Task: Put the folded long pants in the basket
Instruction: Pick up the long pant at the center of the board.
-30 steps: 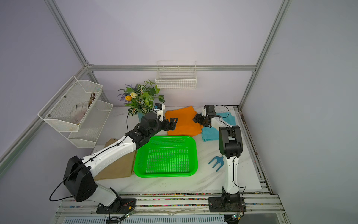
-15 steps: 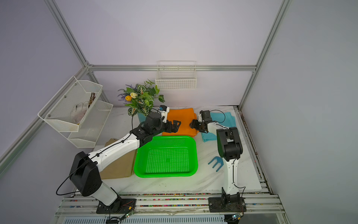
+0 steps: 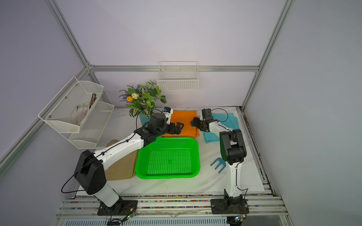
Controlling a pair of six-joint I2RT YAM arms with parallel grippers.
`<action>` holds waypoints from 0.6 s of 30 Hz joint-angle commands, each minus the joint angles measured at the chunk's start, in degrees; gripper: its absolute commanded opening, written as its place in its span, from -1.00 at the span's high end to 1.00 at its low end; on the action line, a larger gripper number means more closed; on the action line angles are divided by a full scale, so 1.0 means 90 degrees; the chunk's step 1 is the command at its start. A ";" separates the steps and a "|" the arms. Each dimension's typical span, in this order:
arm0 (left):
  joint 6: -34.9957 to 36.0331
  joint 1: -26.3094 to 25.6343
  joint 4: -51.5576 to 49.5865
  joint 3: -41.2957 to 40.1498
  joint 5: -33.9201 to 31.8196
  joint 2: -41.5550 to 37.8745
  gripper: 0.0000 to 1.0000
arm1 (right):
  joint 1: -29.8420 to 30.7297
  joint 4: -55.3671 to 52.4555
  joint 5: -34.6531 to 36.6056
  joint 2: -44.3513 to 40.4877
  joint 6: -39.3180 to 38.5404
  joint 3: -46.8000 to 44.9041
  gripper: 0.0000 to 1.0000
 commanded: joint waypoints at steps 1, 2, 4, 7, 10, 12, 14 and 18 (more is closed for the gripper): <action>0.0132 -0.0025 0.0081 0.0042 0.0143 -0.0058 -1.00 | 0.0053 -0.0401 0.0299 0.0482 0.0065 0.0217 -0.60; 0.0135 -0.0028 0.0105 -0.0010 0.0145 -0.0081 -1.00 | 0.0054 -0.0398 0.0301 0.0564 0.0091 0.0278 -0.62; 0.0154 -0.0019 0.0134 -0.0101 0.0103 -0.0152 -1.00 | 0.0046 -0.0401 0.0294 0.0721 0.0122 0.0396 -0.66; 0.0178 -0.0023 0.0139 -0.0232 -0.0018 -0.0271 -0.99 | 0.0066 -0.0326 0.0029 0.0916 0.0135 0.0562 -0.69; 0.0212 -0.0019 0.0189 -0.0377 -0.0131 -0.0350 -1.00 | 0.0169 -0.0235 -0.0266 0.1010 0.0176 0.0622 -0.68; 0.0207 -0.0027 0.0179 -0.0430 -0.0200 -0.0365 -1.00 | 0.0298 -0.0174 -0.0271 0.1011 0.0232 0.0592 -0.65; 0.0194 -0.0026 0.0184 -0.0470 -0.0235 -0.0368 -0.99 | 0.0382 -0.0052 -0.0215 0.1010 0.0333 0.0518 -0.58; 0.0184 -0.0024 0.0219 -0.0575 -0.0257 -0.0420 -1.00 | 0.0398 0.0114 -0.0114 0.1115 0.0550 0.0546 0.14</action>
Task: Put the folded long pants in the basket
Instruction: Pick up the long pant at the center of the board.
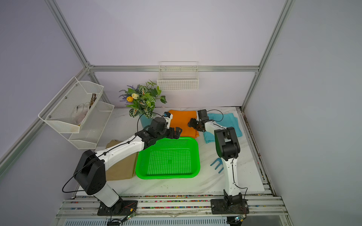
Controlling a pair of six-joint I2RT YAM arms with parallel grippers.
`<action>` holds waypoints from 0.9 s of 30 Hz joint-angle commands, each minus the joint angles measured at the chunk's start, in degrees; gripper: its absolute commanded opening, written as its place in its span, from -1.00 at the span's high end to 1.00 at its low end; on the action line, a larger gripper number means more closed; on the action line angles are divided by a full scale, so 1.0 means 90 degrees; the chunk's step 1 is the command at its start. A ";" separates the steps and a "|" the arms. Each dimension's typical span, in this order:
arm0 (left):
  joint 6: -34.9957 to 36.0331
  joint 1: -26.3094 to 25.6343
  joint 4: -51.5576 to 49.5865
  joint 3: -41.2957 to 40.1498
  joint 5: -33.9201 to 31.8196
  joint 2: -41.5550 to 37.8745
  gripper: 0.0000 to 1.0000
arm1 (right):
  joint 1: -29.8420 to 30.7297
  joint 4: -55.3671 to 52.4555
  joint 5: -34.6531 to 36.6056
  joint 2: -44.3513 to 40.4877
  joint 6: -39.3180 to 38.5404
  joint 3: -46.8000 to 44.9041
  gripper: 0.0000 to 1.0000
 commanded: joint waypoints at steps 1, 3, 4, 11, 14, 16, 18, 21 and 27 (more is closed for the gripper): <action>0.0079 -0.0022 0.0274 -0.0082 -0.0083 -0.0394 -1.00 | 0.0151 0.0058 -0.0112 0.0260 0.0236 -0.0024 0.46; 0.0106 -0.0021 0.0490 -0.0256 0.0004 -0.0440 -1.00 | 0.0134 -0.0020 -0.0103 0.0256 0.0160 0.0147 1.00; 0.0113 -0.0027 0.0599 -0.0314 0.0048 -0.0432 -1.00 | 0.0120 -0.0099 -0.0069 0.0233 0.0112 0.0243 1.00; 0.0345 0.0050 0.0351 0.0572 0.1003 0.0513 -1.00 | -0.0032 -0.0668 0.0233 -0.0683 -0.0408 0.0294 1.00; 0.0382 0.0159 0.0094 0.1205 0.1300 0.1097 -0.99 | -0.0112 -0.0906 0.0504 -0.1095 -0.0725 0.0081 1.00; 0.0421 0.0262 -0.0125 0.1642 0.1417 0.1475 -1.00 | -0.0177 -0.1018 0.0587 -0.1233 -0.0928 -0.0058 1.00; 0.0489 0.0365 -0.0488 0.2141 0.1383 0.1908 -1.00 | -0.0253 -0.1118 0.0657 -0.1280 -0.1055 -0.0189 1.00; 0.0539 0.0535 -0.1279 0.2952 0.1142 0.2558 -1.00 | -0.0339 -0.1306 0.0812 -0.1309 -0.1134 -0.0350 1.00; 0.0743 0.0752 -0.1996 0.3514 0.0522 0.3352 -1.00 | -0.0421 -0.1313 0.0963 -0.1343 -0.1254 -0.0623 1.00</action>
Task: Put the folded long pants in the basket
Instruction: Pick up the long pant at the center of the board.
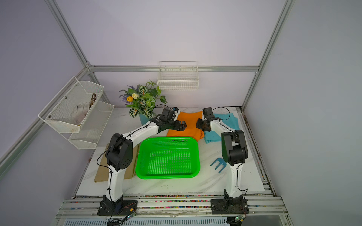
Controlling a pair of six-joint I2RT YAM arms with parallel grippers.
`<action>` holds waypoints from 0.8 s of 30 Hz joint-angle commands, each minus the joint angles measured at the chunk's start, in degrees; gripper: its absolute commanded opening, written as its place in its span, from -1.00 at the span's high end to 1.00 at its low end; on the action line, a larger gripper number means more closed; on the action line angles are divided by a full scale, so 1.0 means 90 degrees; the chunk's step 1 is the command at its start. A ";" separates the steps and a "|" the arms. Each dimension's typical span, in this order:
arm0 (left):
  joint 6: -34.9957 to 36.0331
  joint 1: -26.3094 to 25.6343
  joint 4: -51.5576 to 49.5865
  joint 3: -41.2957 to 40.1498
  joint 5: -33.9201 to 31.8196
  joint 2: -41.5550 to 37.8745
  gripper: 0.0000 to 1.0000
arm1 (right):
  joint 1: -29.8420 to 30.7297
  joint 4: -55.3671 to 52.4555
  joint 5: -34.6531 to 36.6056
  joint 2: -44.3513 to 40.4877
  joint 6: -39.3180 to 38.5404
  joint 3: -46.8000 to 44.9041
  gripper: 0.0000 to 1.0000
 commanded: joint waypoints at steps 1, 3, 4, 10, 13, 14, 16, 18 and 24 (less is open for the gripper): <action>0.0264 0.0127 -0.0569 0.0254 -0.0407 0.0271 -1.00 | -0.0043 -0.0138 0.0246 -0.0152 -0.0247 0.0011 1.00; 0.0234 0.0204 -0.0627 0.0335 -0.0390 0.0485 -1.00 | -0.0043 -0.0169 0.0338 -0.0117 -0.0261 0.0033 1.00; 0.0214 0.0243 -0.0660 0.0391 -0.0326 0.0567 -0.98 | -0.0052 -0.0178 0.0360 -0.0112 -0.0272 0.0026 1.00; 0.0125 0.0398 -0.0771 0.0547 -0.0582 0.0867 -0.95 | -0.0054 -0.0380 0.0700 -0.0185 -0.0498 -0.0041 1.00; 0.0164 0.0446 -0.0707 0.0580 -0.0682 0.0982 -0.95 | -0.0064 -0.0468 0.0840 -0.0192 -0.0608 -0.0080 1.00; 0.0161 0.0464 -0.0707 0.0612 -0.0683 0.1028 -0.95 | -0.0073 -0.0479 0.0831 -0.0190 -0.0622 -0.0084 1.00; 0.0116 0.0497 -0.0701 0.0634 -0.0693 0.1106 -0.96 | -0.0071 -0.0507 0.0814 -0.0168 -0.0633 -0.0100 1.00; 0.0049 0.0548 -0.0630 0.0635 -0.0564 0.1190 -0.95 | -0.0065 -0.0495 0.0811 -0.0165 -0.0624 -0.0128 1.00; -0.0293 0.0593 -0.0550 0.0757 0.0267 0.1551 -0.82 | -0.0070 -0.0464 0.0737 -0.0107 -0.0575 -0.0108 1.00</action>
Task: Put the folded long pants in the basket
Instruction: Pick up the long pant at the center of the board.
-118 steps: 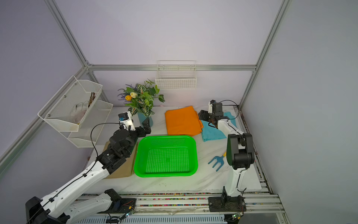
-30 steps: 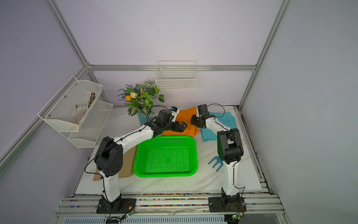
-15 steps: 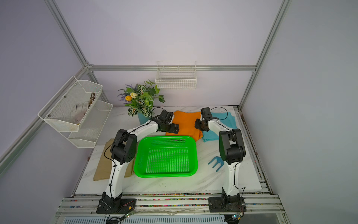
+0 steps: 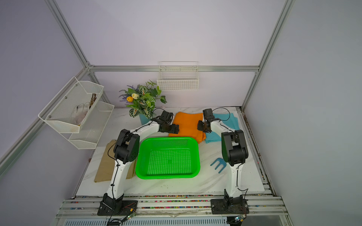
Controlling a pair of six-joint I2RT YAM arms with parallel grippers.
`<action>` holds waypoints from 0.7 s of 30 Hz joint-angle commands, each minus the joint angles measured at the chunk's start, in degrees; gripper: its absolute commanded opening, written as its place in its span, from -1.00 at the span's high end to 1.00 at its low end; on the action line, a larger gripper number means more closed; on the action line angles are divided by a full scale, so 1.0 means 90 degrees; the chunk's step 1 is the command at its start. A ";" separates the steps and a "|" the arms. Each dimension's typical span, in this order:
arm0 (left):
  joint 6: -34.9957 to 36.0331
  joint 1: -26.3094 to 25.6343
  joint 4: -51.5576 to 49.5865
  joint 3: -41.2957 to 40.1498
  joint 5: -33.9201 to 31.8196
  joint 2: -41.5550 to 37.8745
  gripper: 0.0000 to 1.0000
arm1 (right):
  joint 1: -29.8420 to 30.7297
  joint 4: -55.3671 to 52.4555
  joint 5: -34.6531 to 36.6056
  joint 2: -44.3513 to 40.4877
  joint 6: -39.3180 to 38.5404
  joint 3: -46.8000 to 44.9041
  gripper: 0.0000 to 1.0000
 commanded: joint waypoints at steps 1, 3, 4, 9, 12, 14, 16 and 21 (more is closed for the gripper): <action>-0.0319 0.0069 0.0058 0.0077 0.0566 0.0357 -0.78 | -0.0063 -0.0309 0.0283 -0.0102 -0.0101 -0.0059 1.00; -0.0400 0.0058 0.0065 0.0043 0.0806 0.0398 -0.63 | -0.0057 -0.0279 0.0250 -0.0098 -0.0084 -0.0062 1.00; -0.0430 0.0061 0.0075 0.0031 0.0926 0.0398 -0.53 | -0.0061 -0.0264 0.0237 -0.0088 -0.0067 -0.0058 1.00; -0.0660 0.0012 0.0158 0.0053 0.1562 0.0371 0.69 | -0.0062 -0.0202 0.0116 -0.0051 0.0018 -0.0017 1.00; -0.0880 -0.0048 0.0171 0.0178 0.1658 0.0316 1.00 | -0.0059 -0.0033 -0.0069 -0.0047 0.0178 0.0008 1.00; -0.1055 -0.0077 0.0175 0.0312 0.1743 0.0240 1.00 | -0.0062 0.0056 -0.0269 -0.0024 0.0322 0.0124 1.00; -0.1227 -0.0116 0.0202 0.0477 0.1749 0.0109 1.00 | -0.0059 0.0138 -0.0445 0.0014 0.0459 0.0314 1.00; -0.1443 -0.0223 0.0300 0.1002 0.1691 -0.0268 1.00 | -0.0077 0.0107 -0.0494 0.0035 0.0627 0.1017 1.00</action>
